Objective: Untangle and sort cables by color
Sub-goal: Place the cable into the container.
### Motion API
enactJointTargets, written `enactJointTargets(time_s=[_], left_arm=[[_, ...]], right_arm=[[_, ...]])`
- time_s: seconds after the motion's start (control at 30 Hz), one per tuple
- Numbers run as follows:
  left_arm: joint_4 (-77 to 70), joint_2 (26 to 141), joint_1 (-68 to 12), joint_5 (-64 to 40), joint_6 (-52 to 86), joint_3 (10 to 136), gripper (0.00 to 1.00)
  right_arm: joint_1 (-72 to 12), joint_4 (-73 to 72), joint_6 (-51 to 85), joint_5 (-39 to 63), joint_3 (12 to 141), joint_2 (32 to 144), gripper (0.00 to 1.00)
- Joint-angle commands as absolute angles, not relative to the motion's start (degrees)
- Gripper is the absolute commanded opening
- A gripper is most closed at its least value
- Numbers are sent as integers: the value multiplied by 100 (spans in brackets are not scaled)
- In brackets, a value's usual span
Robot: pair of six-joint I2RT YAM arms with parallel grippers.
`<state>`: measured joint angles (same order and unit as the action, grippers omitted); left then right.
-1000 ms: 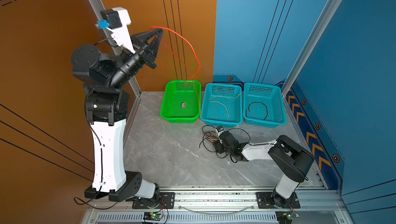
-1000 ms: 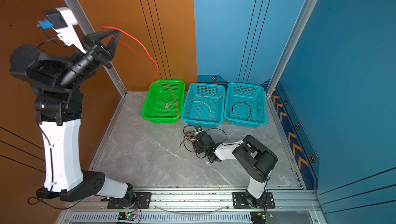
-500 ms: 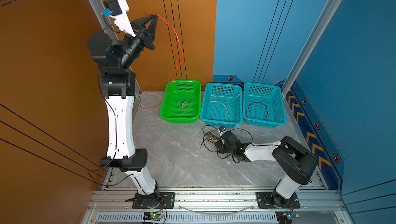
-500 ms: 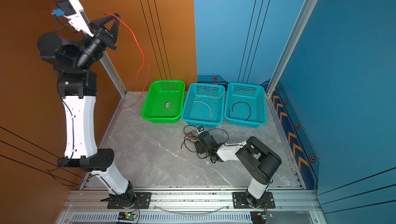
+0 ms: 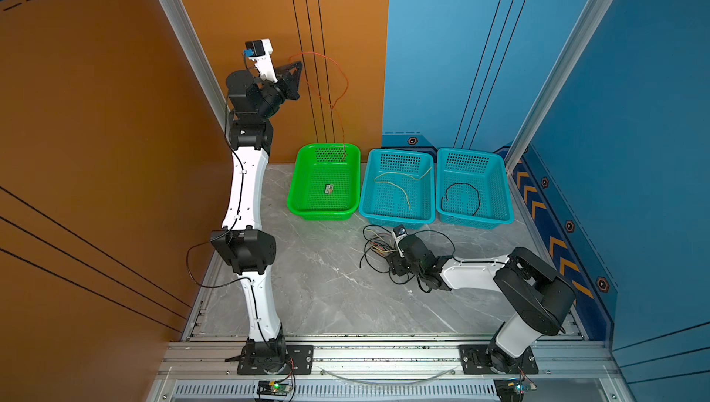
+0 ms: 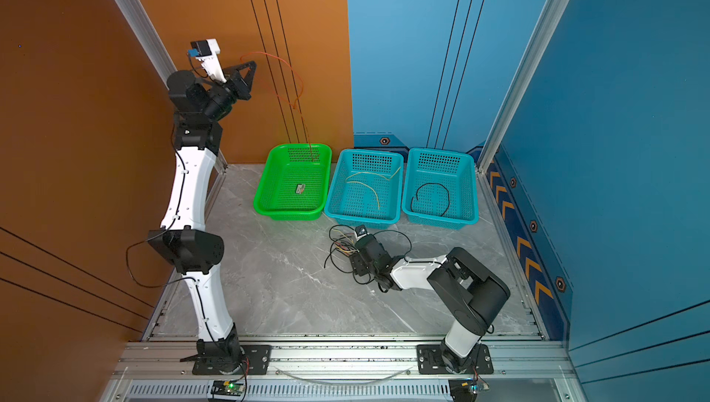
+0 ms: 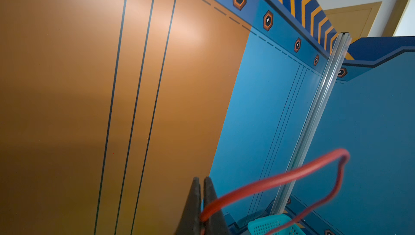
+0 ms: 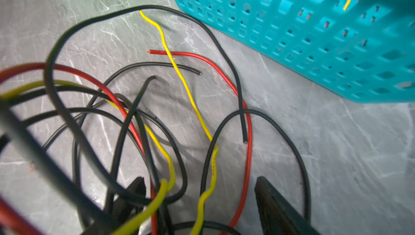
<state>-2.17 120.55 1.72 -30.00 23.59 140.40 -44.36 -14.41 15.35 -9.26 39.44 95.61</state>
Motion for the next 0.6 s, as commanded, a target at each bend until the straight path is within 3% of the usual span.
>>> enactJointTargets(time_s=[0.0, 0.37, 0.57], left_arm=[[-489, 11992, 128, -2741, 1860, 13302, 0], [-743, 11637, -252, -1962, 973, 10623, 0], [-340, 11786, -438, -1292, 730, 9944, 1]], right_arm=[[-4408, -1249, 1635, -861, 3922, 9520, 75], [-4316, -1090, 1569, -803, 4103, 9624, 75], [-4286, -961, 1556, -758, 4135, 9519, 75]])
